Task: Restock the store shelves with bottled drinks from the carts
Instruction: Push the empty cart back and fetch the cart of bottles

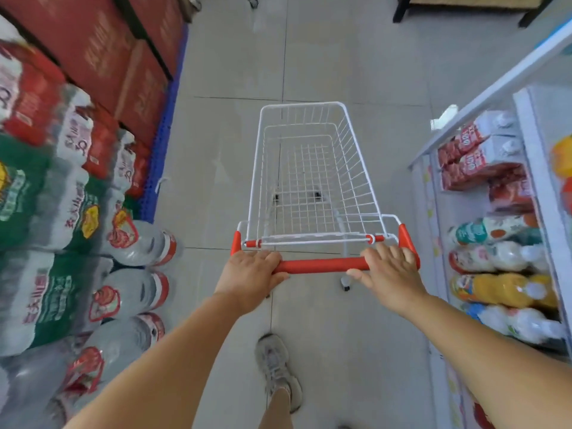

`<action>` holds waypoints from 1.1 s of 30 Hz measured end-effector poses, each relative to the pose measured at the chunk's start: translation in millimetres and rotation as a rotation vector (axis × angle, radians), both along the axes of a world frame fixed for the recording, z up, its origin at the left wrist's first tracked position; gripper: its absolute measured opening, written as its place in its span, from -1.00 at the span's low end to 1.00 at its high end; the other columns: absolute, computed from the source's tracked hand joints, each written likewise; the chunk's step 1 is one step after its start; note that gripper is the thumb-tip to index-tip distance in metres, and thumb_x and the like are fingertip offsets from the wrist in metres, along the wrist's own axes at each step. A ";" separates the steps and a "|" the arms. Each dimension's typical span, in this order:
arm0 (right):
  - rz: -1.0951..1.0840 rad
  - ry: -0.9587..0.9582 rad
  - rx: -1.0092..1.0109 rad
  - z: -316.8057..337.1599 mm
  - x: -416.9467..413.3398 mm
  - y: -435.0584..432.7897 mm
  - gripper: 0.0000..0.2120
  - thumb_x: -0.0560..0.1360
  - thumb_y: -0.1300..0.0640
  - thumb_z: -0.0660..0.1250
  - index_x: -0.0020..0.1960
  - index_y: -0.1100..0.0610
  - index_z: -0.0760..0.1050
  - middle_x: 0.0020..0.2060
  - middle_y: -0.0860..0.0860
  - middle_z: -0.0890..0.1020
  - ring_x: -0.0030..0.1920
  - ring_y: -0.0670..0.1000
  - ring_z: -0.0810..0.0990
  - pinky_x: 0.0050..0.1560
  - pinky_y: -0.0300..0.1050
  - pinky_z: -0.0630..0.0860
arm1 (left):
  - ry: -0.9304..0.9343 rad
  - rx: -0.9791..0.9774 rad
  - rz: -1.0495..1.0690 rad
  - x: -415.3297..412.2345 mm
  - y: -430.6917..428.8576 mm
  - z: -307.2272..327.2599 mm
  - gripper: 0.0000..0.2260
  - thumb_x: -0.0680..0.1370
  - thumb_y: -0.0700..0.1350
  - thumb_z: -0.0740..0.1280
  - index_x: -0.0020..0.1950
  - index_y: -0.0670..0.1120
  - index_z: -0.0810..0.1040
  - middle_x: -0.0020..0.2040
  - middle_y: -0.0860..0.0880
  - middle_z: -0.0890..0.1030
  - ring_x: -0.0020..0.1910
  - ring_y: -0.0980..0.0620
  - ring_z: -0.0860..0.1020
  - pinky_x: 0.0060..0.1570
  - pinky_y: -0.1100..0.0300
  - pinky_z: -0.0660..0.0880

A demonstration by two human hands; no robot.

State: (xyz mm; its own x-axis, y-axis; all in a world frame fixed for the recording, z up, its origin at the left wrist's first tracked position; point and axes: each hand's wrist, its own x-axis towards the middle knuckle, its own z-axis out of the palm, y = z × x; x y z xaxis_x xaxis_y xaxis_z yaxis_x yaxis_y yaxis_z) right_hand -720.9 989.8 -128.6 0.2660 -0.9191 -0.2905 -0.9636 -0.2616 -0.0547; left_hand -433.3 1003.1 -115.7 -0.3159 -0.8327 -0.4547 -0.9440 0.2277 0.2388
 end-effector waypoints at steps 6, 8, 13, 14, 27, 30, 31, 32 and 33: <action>-0.040 -0.034 0.049 8.2 67.7 -145.5 0.04 0.28 -0.50 -0.57 0.08 0.09 0.47 -0.02 0.03 0.52 0.08 0.15 0.48 0.21 0.02 0.21 | -0.009 -0.023 -0.021 63.1 -150.1 -1.5 -0.68 0.62 0.24 0.06 0.10 0.07 0.45 -0.02 0.11 0.55 -0.01 0.03 0.53 0.08 0.11 0.40; -0.038 -0.036 0.004 4.5 87.0 -193.7 -0.05 0.37 -0.48 -0.48 -0.02 0.10 0.48 -0.10 0.04 0.54 -0.01 0.17 0.52 0.15 0.08 0.32 | -0.012 -0.029 -0.012 82.8 -198.1 -1.6 -0.70 0.62 0.23 0.07 0.09 0.07 0.45 -0.03 0.12 0.55 -0.01 0.04 0.53 0.09 0.12 0.40; -0.015 -0.020 -0.013 -1.3 137.6 -323.8 -0.27 0.50 -0.41 -0.25 -0.19 0.10 0.46 -0.25 0.05 0.54 -0.16 0.18 0.54 -0.01 0.10 0.42 | -0.015 -0.030 0.026 133.7 -320.9 0.6 -0.68 0.61 0.23 0.08 0.11 0.05 0.45 0.01 0.08 0.55 0.03 0.01 0.53 0.09 0.09 0.40; -0.009 -0.025 -0.041 -1.3 148.9 -350.7 -0.25 0.49 -0.42 -0.28 -0.19 0.10 0.47 -0.25 0.04 0.54 -0.17 0.18 0.53 -0.01 0.10 0.42 | -0.013 -0.031 0.035 145.0 -345.8 0.9 -0.67 0.60 0.24 0.06 0.10 0.04 0.45 0.01 0.07 0.56 0.02 0.00 0.53 0.09 0.08 0.41; 0.001 -0.038 -0.055 -4.5 307.6 -656.3 -0.32 0.48 -0.39 -0.14 -0.17 0.11 0.53 -0.26 0.04 0.56 -0.20 0.17 0.56 -0.05 0.08 0.44 | 0.058 -0.117 0.044 305.6 -645.9 2.4 -0.72 0.60 0.17 0.22 0.07 -0.01 0.51 -0.06 0.03 0.58 -0.03 -0.03 0.55 -0.12 0.14 0.26; -0.025 -0.036 -0.005 0.0 342.0 -721.6 -0.10 0.44 -0.45 -0.39 -0.02 0.09 0.55 -0.13 0.05 0.59 -0.05 0.18 0.55 0.08 0.04 0.27 | 0.065 -0.160 0.008 338.1 -716.1 3.0 -0.74 0.59 0.15 0.26 0.01 -0.04 0.52 -0.11 0.00 0.59 -0.09 -0.06 0.57 -0.15 0.09 0.34; -0.025 -0.042 0.006 -0.2 351.9 -741.2 -0.07 0.40 -0.46 -0.43 0.04 0.07 0.54 -0.07 0.04 0.58 0.01 0.17 0.53 0.11 0.02 0.23 | 0.072 -0.155 0.005 348.1 -738.0 3.9 -0.73 0.59 0.15 0.25 0.01 -0.04 0.52 -0.10 0.00 0.60 -0.09 -0.05 0.57 -0.12 0.08 0.37; -0.027 -0.033 0.003 -1.4 360.6 -760.2 -0.07 0.38 -0.48 -0.45 0.07 0.05 0.52 -0.04 0.02 0.57 0.05 0.15 0.51 0.14 0.01 0.22 | 0.079 -0.160 0.002 357.9 -758.6 3.7 -0.73 0.59 0.16 0.24 0.01 -0.03 0.51 -0.09 0.00 0.60 -0.08 -0.04 0.57 -0.08 0.07 0.40; -0.030 -0.023 -0.012 -2.3 369.1 -778.9 -0.09 0.37 -0.48 -0.43 0.06 0.03 0.51 -0.04 0.01 0.56 0.05 0.14 0.50 0.15 0.02 0.25 | 0.073 -0.166 -0.006 366.8 -778.3 3.8 -0.73 0.58 0.17 0.22 0.00 -0.02 0.51 -0.10 0.02 0.61 -0.09 -0.03 0.58 -0.06 0.07 0.41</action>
State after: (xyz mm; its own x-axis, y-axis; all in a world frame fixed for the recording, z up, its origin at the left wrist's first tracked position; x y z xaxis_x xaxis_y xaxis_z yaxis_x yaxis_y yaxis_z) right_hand -351.7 210.9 -130.9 0.2446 -0.9302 -0.2738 -0.9696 -0.2333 -0.0738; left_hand -66.6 224.8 -111.9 -0.3486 -0.8923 -0.2868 -0.9239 0.2756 0.2653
